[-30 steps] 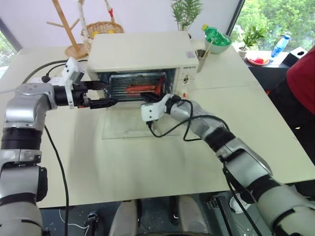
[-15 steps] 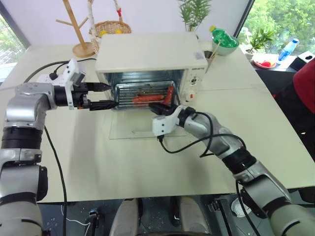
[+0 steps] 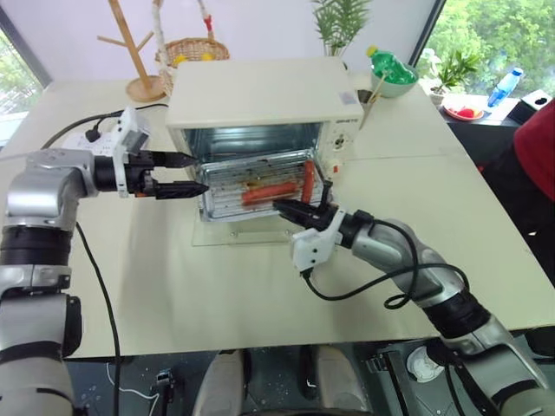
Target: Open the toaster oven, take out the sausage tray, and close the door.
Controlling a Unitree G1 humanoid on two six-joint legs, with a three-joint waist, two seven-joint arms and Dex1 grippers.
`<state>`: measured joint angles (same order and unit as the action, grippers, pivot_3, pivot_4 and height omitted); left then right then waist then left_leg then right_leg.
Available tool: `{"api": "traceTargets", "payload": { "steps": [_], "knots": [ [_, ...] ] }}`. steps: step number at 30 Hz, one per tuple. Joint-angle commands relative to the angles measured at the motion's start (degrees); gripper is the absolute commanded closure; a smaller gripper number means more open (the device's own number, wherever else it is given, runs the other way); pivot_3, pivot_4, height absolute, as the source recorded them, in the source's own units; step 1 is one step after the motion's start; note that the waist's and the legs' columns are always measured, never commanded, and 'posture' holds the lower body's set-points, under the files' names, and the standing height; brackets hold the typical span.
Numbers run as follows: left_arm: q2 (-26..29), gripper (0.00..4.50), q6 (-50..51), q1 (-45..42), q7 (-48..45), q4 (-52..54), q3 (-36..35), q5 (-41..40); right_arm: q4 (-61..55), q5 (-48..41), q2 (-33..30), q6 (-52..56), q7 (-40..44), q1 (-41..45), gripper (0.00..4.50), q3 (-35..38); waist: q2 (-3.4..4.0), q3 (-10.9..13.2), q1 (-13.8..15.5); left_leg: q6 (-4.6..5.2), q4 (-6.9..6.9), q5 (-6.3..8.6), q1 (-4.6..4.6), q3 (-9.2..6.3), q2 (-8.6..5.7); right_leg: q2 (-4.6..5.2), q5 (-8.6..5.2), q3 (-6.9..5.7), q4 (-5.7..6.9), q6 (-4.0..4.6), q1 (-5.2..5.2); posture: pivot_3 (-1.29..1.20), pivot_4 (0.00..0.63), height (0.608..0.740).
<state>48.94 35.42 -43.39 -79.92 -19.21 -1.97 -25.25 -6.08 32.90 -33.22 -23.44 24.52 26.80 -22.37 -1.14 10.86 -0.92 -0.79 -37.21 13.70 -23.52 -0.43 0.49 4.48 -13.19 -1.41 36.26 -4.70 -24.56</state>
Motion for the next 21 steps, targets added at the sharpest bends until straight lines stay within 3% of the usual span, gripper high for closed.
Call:
{"api": "traceTargets", "payload": {
  "steps": [1,9,14,21],
  "knots": [
    [4.1,0.00,8.7,2.2,0.0,5.5,-5.8,-5.8,-3.3,-2.0,-1.3,-1.5,-0.3,-1.0,4.46,3.5,-0.01,0.0,-0.2,0.00,0.00,0.00,0.01,0.00,0.01,-0.01,0.00,0.00,0.00,0.00,0.00,0.00,0.150,0.740],
    [8.2,0.00,33.3,15.1,6.3,17.9,-18.0,-20.8,-4.9,-4.7,-3.3,-5.2,0.7,-3.7,4.46,5.2,-0.02,0.0,0.0,0.00,-0.02,0.00,0.07,0.00,0.14,-0.01,-0.01,0.03,0.02,0.01,0.03,0.00,0.150,0.740],
    [0.3,0.00,44.3,20.6,18.1,26.1,-24.5,-29.2,-5.7,-7.6,-4.1,-9.3,1.9,-4.2,4.46,5.1,-0.04,0.0,0.3,0.00,-0.06,0.00,0.12,-0.03,0.19,0.03,-0.01,0.02,0.02,0.01,0.13,0.00,0.150,0.740],
    [-13.1,0.00,53.6,19.4,34.1,28.7,-29.5,-35.8,-6.3,-9.2,-4.4,-11.4,3.7,-4.6,4.46,5.5,-0.11,0.0,0.2,-0.01,-0.12,0.00,0.17,-0.03,0.15,0.04,0.00,0.02,0.07,0.00,0.18,0.00,0.150,0.740]
  ]
}}
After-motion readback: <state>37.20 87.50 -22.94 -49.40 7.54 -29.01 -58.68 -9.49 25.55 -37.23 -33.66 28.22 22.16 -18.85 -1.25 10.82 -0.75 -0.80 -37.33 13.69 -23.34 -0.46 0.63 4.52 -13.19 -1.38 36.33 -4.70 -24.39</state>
